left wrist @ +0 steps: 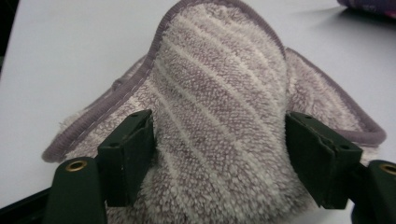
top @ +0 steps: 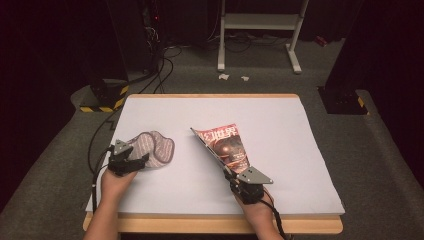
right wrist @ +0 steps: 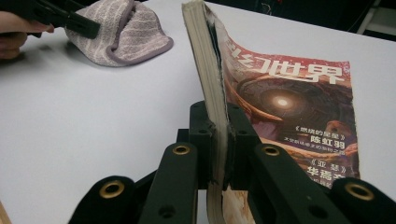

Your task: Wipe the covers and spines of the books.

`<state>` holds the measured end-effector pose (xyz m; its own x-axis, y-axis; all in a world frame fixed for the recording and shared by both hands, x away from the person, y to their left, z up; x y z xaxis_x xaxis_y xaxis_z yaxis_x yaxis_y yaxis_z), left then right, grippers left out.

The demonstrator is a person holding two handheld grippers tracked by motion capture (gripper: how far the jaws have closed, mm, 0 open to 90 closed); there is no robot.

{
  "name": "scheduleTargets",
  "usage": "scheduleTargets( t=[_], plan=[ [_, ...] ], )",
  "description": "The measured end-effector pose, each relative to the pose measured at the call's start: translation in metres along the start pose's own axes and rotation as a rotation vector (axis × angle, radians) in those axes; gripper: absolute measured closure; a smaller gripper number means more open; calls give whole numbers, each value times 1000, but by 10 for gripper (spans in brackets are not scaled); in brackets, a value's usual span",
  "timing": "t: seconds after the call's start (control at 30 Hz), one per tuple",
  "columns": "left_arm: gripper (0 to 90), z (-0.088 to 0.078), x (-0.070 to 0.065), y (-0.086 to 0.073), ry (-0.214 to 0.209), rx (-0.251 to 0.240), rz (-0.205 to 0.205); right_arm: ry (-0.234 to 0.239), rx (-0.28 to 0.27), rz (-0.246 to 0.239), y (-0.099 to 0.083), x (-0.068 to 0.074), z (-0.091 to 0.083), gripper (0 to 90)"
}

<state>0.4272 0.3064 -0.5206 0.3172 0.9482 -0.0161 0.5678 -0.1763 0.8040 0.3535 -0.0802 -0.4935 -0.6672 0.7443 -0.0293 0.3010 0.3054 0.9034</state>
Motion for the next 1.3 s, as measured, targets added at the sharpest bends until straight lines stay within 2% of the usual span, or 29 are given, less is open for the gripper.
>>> scheduleTargets(
  t=[0.13,0.4,0.8,1.03,1.1,1.17,1.3],
  plan=[
    [284,6,0,-3,-8,17,3,2,2,1,-1,1,0,841],
    [401,7,-1,-5,-31,18,7,6,7,0,-1,2,1,840],
    [583,5,-5,-5,-22,8,48,11,11,2,-1,2,2,840],
    [635,3,-3,-4,-30,-7,2,14,13,3,-1,3,2,844],
    [636,2,-3,-3,-50,-10,-11,18,7,8,0,2,1,844],
    [637,0,-2,-2,-77,-25,-41,21,0,11,0,2,1,844],
    [637,-7,-5,2,-133,-80,-83,25,-2,19,1,2,0,844]
  ],
)
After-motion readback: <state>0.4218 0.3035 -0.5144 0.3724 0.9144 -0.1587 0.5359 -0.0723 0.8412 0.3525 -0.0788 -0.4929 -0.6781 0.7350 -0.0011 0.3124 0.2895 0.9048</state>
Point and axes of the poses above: each handheld gripper's, and its own axes: z roughly forward along the jaws, y roughly out of its top, x roughly to its left, the point moved 4 cm from there along z, roughly forward along the jaws, and after that the axes turned 2 degrees about -z, right-handed, at the moved point
